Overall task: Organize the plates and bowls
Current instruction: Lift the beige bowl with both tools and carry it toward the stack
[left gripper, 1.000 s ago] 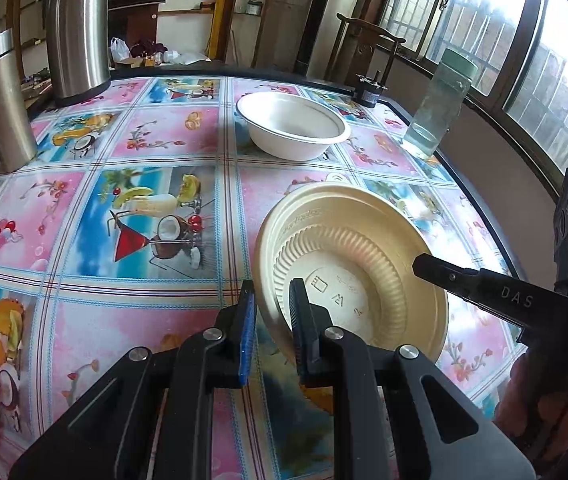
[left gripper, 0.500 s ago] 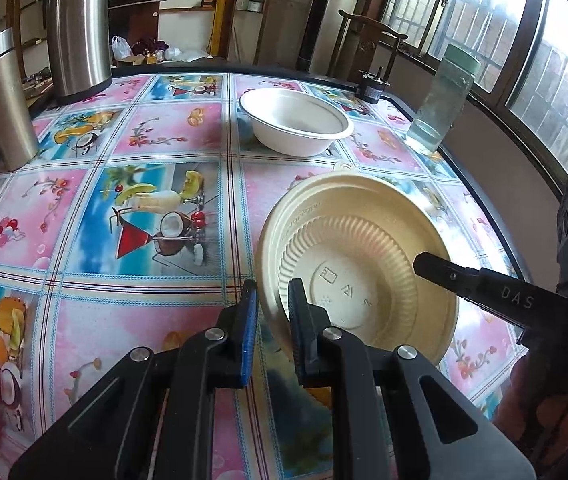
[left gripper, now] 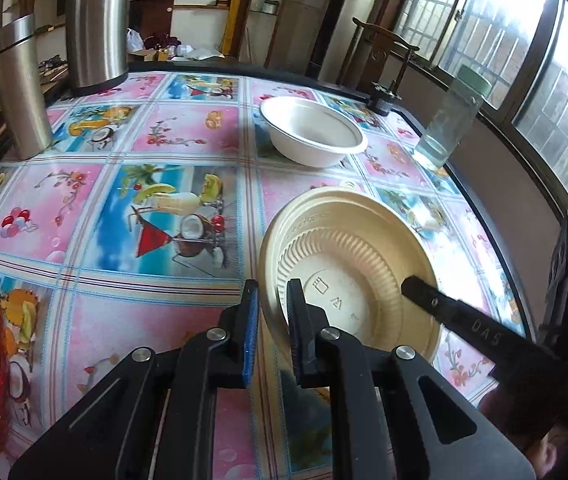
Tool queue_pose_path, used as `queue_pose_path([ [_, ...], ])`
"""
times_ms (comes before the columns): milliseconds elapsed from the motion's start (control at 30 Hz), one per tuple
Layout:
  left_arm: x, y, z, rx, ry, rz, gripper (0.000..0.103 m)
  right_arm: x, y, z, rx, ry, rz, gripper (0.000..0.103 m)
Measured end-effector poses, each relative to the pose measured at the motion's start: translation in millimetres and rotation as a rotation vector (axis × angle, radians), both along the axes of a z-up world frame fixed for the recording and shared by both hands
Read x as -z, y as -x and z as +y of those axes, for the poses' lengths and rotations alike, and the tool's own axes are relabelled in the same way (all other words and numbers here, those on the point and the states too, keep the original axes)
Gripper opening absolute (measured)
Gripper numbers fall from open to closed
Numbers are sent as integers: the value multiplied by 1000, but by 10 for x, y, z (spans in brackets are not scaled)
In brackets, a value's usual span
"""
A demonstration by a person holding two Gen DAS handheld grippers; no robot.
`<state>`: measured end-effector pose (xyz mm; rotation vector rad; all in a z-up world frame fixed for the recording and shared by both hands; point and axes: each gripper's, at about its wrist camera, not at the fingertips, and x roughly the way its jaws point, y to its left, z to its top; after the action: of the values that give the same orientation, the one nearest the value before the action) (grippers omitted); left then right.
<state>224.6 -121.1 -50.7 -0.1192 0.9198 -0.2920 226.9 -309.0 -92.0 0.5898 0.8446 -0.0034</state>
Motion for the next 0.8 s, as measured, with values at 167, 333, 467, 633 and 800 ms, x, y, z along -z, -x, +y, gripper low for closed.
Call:
queue_pose_path([
  [167,-35,-13,112,-34,-5,-2,11,-22,93,146,39,-9,-50,11],
  [333,-63,34,232,-55,16,-24,11,-30,153,229,53,-43,-82,11],
  [467,-112,205,344,-51,19,-75,11,-11,211,295,36,-72,-86,11],
  [633,-58,502,599,-73,4,-117,11,-104,354,510,-13,-65,-142,11],
  [800,-44,800,960,-140,17,-125,11,-268,558,889,-97,-30,-243,11],
])
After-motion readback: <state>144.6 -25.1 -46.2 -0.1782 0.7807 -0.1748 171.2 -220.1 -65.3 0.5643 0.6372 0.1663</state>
